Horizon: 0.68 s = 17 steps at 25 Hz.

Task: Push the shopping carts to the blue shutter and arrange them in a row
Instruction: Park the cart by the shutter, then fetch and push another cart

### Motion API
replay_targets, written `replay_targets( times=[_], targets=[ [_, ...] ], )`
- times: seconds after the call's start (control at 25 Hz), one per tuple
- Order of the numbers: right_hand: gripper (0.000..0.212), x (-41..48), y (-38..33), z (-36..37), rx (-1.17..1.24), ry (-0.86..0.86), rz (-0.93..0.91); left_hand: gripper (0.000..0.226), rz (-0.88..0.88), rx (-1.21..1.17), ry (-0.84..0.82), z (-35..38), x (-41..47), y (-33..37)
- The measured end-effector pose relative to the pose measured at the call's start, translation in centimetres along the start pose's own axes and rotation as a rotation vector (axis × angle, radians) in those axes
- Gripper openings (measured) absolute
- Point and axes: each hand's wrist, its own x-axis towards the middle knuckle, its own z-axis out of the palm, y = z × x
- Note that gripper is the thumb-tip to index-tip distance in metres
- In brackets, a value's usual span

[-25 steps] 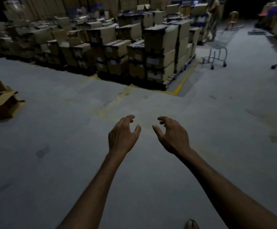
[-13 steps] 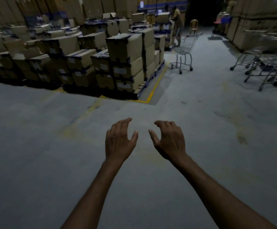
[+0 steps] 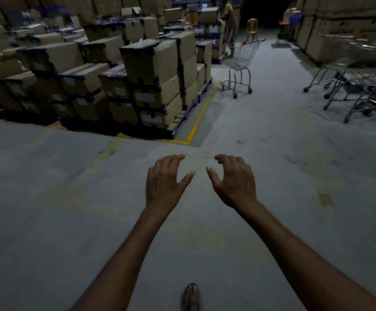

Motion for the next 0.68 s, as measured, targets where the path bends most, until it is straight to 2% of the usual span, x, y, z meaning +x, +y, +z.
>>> replay_targets(
  times=[0.24, 0.44, 0.68],
  targets=[
    [0.041, 12.2, 2.4, 7.4, -0.04, 0.001, 0.036, 0.041, 0.063, -0.043, -0.031, 8.5, 13.5, -4.3],
    [0.041, 21.6, 5.8, 11.2, -0.057, 0.042, 0.084, 0.038, 0.072, -0.111, -0.069, 14.4, 23.9, -4.8],
    [0.039, 32.1, 13.4, 15.3, -0.044, 0.031, 0.12, 0.028, -0.049, -0.362, -0.188, 23.6, 35.5, -2.9]
  ],
)
